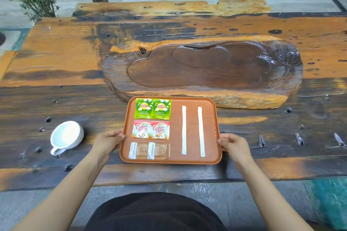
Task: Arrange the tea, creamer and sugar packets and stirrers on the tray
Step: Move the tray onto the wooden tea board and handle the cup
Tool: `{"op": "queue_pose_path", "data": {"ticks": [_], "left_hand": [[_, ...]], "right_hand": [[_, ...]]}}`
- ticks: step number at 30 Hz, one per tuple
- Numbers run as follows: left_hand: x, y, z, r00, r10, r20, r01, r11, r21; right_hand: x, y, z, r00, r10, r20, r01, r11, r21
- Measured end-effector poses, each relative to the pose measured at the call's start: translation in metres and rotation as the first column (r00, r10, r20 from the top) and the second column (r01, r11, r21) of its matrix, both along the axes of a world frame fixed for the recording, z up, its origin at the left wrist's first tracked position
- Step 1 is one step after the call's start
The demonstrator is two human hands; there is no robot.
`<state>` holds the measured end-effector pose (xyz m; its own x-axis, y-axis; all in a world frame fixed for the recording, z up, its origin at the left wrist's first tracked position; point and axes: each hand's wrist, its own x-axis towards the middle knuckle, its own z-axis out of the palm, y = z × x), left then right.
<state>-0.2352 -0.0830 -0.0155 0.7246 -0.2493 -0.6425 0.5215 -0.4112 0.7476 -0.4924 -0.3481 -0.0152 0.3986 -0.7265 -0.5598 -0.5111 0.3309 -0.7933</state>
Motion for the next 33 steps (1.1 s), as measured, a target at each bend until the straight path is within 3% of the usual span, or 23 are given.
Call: {"op": "queue_pose_path", "data": {"ticks": [7, 15, 28, 33], "left_hand": [[0.024, -0.066, 0.033, 0.992, -0.091, 0.086, 0.098, 0.992, -0.076], [0.066, -0.150, 0.044, 0.976, -0.144, 0.162, 0.149, 0.989, -0.022], [0.127, -0.239, -0.005, 0.958, -0.216, 0.187, 0.193, 0.972, 0.135], [0.137, -0.254, -0.016, 0.955, -0.224, 0.193, 0.202, 0.971, 0.125]], "right_hand": [[0.022, -0.068, 0.029, 0.999, -0.019, 0.031, 0.023, 0.990, -0.137], [0.078, -0.146, 0.041, 0.997, -0.055, 0.047, 0.063, 0.982, -0.176], [0.133, -0.229, -0.012, 0.984, -0.100, -0.147, 0.066, 0.973, -0.220], [0.137, -0.240, -0.024, 0.978, -0.112, -0.176, 0.073, 0.975, -0.211]]}}
